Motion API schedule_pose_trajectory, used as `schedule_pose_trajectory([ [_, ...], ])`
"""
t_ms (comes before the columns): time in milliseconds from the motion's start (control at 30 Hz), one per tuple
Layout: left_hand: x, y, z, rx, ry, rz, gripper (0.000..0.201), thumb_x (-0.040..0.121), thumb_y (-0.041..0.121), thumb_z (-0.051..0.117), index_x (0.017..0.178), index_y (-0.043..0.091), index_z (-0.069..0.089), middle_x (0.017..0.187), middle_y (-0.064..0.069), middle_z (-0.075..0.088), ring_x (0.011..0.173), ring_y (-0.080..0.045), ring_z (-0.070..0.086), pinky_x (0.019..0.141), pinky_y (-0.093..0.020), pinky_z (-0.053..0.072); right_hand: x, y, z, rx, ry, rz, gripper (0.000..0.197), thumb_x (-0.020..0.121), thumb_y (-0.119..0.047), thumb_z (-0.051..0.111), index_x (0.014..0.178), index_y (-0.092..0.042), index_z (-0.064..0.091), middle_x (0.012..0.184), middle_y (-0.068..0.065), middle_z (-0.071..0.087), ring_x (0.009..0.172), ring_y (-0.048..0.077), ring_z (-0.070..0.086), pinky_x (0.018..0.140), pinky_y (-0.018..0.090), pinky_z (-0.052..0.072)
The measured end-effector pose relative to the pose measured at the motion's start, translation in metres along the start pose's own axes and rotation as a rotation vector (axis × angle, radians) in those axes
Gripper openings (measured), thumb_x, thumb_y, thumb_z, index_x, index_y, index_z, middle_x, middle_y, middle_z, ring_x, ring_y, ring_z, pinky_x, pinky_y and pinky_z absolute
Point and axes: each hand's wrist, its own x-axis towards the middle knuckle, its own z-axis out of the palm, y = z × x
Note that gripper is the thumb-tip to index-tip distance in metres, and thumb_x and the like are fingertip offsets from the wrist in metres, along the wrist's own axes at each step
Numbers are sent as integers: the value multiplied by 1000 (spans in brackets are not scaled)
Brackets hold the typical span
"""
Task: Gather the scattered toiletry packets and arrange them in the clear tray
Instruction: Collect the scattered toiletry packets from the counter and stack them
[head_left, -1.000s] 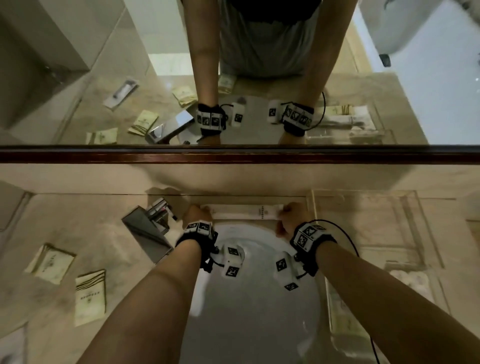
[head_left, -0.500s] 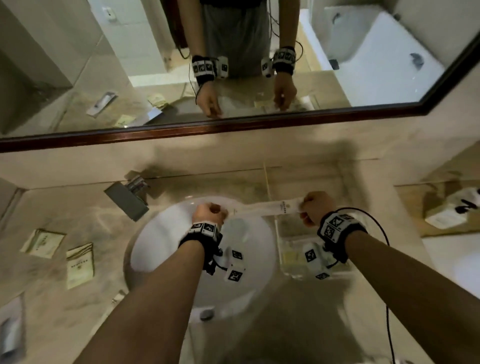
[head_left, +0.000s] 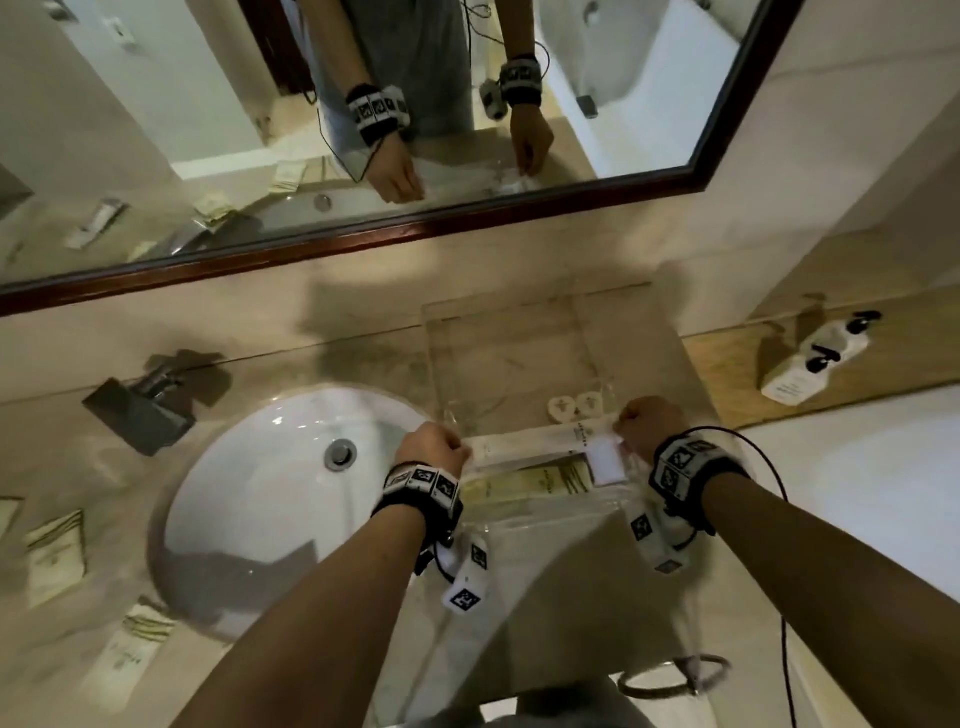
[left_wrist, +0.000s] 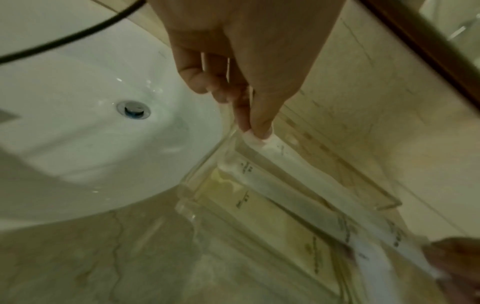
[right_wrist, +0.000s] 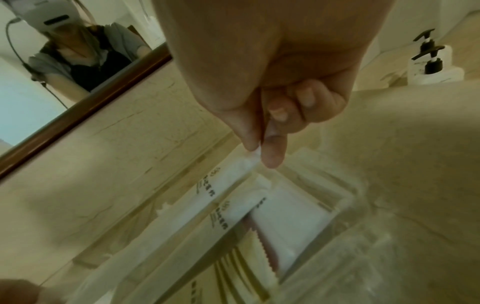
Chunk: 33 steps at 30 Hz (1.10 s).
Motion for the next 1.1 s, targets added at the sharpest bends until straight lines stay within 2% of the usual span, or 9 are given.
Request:
schedule_pose_trajectory([
  [133, -4, 7, 14, 264, 42, -18, 23, 84, 32, 62, 90, 13, 73, 92, -8, 72, 87, -29, 68, 79, -33, 56, 6, 4, 8, -79, -63, -28, 27, 91, -18, 55, 78, -1, 73, 68, 11, 73, 63, 23, 69, 64, 29, 58],
  [267, -2, 5, 24, 382, 80, 6, 23, 86, 33, 57, 95, 17, 71, 99, -6, 68, 92, -28, 65, 78, -34, 54, 12, 4, 16, -162, -96, -70, 23, 88, -17, 57, 82, -2, 72, 77, 13, 76, 72, 27, 72, 69, 36, 61],
  [367, 2, 1, 27, 366, 90, 29, 19, 87, 31, 55, 99, 20, 65, 104, -6, 65, 95, -29, 63, 79, -35, 51, 13, 6, 17, -165, -74, -78, 23, 89, -20, 53, 82, -5, 68, 70, 10, 74, 63, 23, 71, 61, 32, 60],
  [433, 3, -2, 30, 330, 92, 36, 18, 87, 30, 56, 101, 20, 60, 105, -5, 64, 96, -29, 62, 80, -36, 50, 11, 7, 17, -200, -30, -95, 21, 86, -24, 56, 86, -7, 67, 79, 11, 73, 71, 27, 71, 66, 33, 59],
  [533, -2, -5, 31, 227, 98, 32, 27, 86, 30, 61, 109, 22, 49, 108, -3, 63, 97, -29, 62, 80, -35, 48, 8, 3, 12, -282, 24, -146, 27, 84, -33, 62, 96, -9, 62, 92, 12, 67, 87, 32, 64, 68, 30, 49],
  [667, -16, -17, 18, 23, 143, -40, 32, 91, 33, 58, 116, 20, 43, 109, -5, 66, 99, -31, 63, 80, -37, 46, 2, -30, 14, -206, -43, -231, 28, 87, -35, 57, 88, -7, 62, 83, 14, 62, 79, 31, 59, 70, 34, 47],
  [767, -25, -47, -5, -65, 208, -121, 25, 93, 38, 52, 111, 22, 49, 104, -5, 69, 97, -31, 63, 81, -37, 49, -7, -80, 40, -92, -151, -346, 24, 88, -28, 56, 72, -11, 56, 79, 14, 65, 79, 33, 65, 73, 39, 54],
  [967, -61, -151, -67, -150, 341, -276, 20, 91, 39, 51, 100, 23, 56, 95, -8, 70, 90, -32, 64, 79, -37, 53, -69, -172, 134, -154, -279, -532, 28, 86, -26, 60, 80, 0, 68, 78, 16, 72, 76, 32, 68, 72, 38, 57],
  [1100, -99, -247, -87, -120, 343, -373, 23, 92, 36, 52, 104, 18, 58, 100, -13, 70, 93, -34, 64, 77, -34, 52, -121, -201, 203, -271, -444, -596, 23, 84, -24, 65, 80, -3, 70, 67, 9, 70, 59, 18, 63, 54, 22, 45],
])
